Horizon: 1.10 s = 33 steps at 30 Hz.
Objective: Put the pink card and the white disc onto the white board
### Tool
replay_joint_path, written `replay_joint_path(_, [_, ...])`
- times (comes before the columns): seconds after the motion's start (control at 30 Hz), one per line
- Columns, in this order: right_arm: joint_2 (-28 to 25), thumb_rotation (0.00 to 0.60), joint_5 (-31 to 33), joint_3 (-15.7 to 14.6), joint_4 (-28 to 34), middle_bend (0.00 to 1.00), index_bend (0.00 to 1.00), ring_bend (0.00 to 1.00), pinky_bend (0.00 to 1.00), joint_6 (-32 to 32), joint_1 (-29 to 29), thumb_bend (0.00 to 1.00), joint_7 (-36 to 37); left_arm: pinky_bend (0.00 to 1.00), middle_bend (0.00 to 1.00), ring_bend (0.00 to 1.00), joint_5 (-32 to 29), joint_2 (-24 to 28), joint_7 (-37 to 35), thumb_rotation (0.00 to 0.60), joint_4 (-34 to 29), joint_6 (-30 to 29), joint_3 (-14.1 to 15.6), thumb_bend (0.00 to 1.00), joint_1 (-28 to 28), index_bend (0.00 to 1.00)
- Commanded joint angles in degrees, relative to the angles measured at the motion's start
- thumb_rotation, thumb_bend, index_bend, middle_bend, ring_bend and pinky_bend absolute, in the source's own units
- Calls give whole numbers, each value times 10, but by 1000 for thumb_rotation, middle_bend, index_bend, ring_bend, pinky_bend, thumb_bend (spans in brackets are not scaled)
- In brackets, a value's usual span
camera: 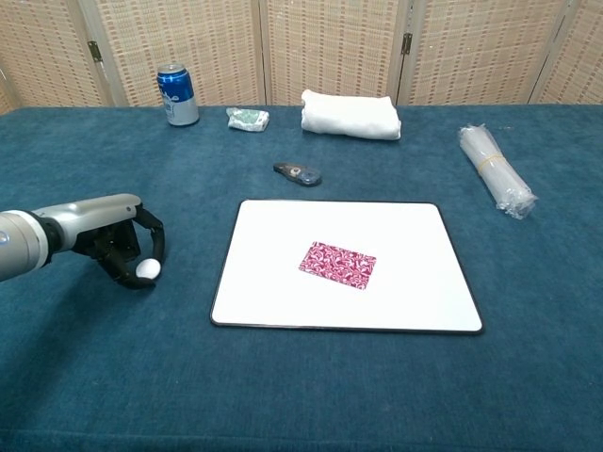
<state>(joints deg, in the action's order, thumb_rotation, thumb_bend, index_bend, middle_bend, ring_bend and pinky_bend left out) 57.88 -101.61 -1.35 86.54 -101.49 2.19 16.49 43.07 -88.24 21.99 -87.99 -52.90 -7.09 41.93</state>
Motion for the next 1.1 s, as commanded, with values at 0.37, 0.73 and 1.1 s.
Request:
replay_joint_path(0.37, [-2,600,-5,0,-9,0,0,0,0,-18,5,285,22,1000,1000,1000,-17,35,24,600,-114,-48,-28,323,7,575])
replay_joint_path(0.73, [0,600,-11,0,-28,0,0,0,0,-56,19,285,52,1000,1000,1000,-107,-35,146,600,-129,-56,-52,323,108,565])
replay_joint_path(1.1, [1,600,9,9,-56,0,0,0,0,-90,35,286,105,1000,1000,1000,-210,-108,234,600,-94,-54,-94,323,220,561])
